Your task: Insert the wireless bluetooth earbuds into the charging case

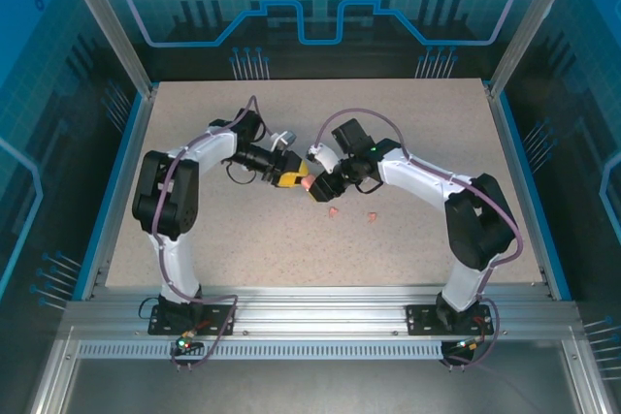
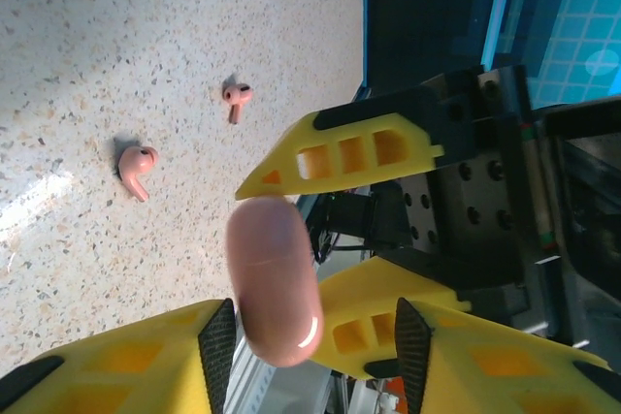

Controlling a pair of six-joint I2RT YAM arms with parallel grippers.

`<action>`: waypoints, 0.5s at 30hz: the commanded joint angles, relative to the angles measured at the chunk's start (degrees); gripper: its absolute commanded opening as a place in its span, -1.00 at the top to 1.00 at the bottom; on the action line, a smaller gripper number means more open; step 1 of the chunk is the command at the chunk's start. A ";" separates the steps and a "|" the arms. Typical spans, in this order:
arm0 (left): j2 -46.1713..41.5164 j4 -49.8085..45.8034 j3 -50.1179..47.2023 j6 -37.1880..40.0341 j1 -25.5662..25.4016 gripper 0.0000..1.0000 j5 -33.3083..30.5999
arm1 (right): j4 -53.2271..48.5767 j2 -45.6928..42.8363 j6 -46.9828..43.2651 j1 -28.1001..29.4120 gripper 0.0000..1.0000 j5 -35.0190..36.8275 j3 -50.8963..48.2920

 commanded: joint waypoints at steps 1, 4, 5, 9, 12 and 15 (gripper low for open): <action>1.72 -6.69 2.37 5.05 -1.30 0.04 2.34 | 0.43 -1.87 -0.96 -0.14 0.24 -0.03 0.18; 2.58 -8.65 3.63 6.42 -1.79 0.06 2.21 | 0.22 -1.67 -1.13 0.03 0.24 0.07 0.66; 2.76 -8.96 3.84 6.59 -1.90 0.08 2.23 | 0.08 -1.52 -1.14 0.11 0.24 0.14 0.79; 3.03 -9.72 4.45 7.20 -2.01 0.13 2.27 | -0.23 -1.30 -1.39 0.21 0.25 0.43 1.26; 3.37 -11.27 5.10 8.46 -2.10 0.17 2.11 | -0.31 -1.27 -1.47 0.19 0.25 0.55 1.33; 3.64 -11.96 5.16 9.08 -2.10 0.18 2.07 | -0.40 -1.17 -1.49 0.21 0.25 0.52 1.41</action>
